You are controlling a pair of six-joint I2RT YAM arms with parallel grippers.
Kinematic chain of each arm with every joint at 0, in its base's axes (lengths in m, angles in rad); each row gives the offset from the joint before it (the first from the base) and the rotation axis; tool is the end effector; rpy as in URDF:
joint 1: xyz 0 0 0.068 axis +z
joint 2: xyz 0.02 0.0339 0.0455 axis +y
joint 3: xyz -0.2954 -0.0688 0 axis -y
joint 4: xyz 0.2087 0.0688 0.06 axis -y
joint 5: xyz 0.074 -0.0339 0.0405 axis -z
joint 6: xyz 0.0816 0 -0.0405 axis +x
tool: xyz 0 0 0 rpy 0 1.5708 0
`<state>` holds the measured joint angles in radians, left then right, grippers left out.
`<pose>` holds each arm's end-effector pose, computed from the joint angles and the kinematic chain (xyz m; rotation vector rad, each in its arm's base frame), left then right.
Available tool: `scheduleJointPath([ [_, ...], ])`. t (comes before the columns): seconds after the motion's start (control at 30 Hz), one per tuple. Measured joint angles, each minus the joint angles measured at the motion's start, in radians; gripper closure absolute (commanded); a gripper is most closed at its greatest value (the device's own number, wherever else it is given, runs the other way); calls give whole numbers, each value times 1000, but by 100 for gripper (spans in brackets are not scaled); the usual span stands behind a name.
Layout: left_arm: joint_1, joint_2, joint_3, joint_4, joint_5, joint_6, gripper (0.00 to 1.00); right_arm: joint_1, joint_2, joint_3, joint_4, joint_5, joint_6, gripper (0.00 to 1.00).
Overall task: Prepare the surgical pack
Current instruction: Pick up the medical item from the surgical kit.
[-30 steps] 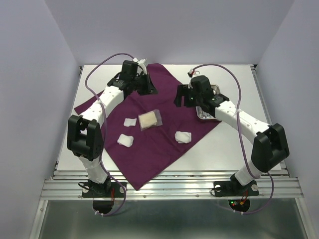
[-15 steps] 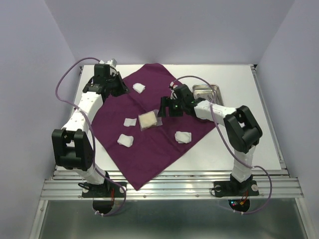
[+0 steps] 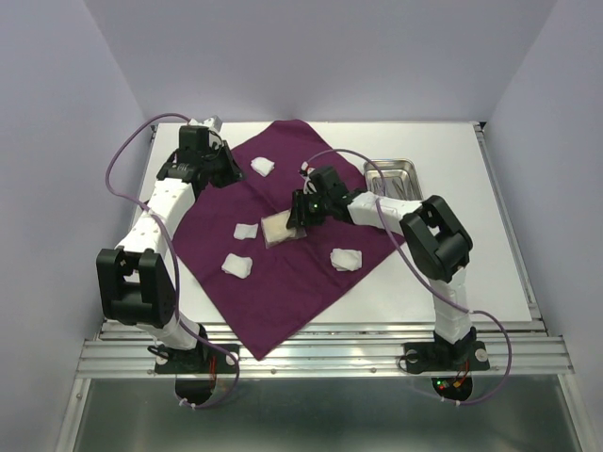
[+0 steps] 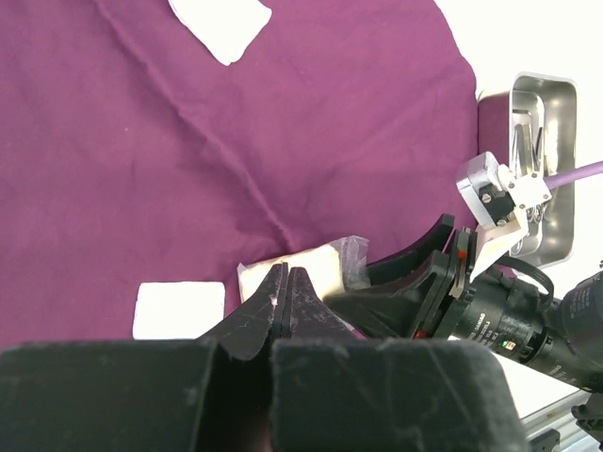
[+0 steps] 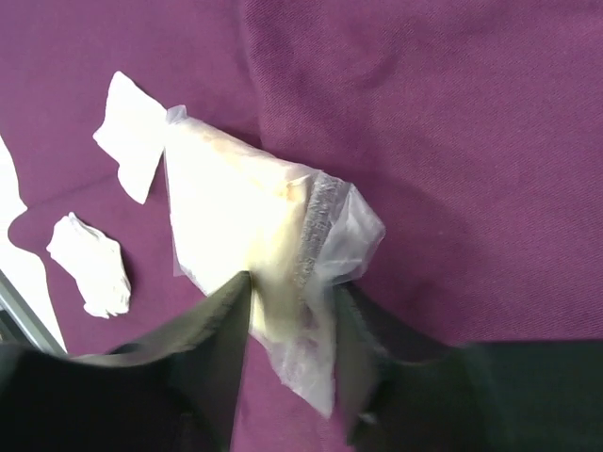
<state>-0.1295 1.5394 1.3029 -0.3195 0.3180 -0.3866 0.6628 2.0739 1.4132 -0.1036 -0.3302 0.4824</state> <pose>0.3501 -0.0713 0.3382 -0.0857 2.1614 -0.6397 0.3567 0.3120 0.1870 -0.3988 2.4527 0.9201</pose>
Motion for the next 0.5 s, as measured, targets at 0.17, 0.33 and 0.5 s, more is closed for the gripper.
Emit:
scheduleJointPath([
  [0.17, 0, 0, -1, 1, 0, 0, 100, 0, 1, 5, 0, 5, 12, 74],
  [0.33, 0, 0, -1, 1, 0, 1, 100, 0, -1, 6, -1, 47, 12, 80],
  [0.5, 0, 0, -1, 1, 3, 1, 100, 0, -46, 6, -23, 79, -8, 92],
])
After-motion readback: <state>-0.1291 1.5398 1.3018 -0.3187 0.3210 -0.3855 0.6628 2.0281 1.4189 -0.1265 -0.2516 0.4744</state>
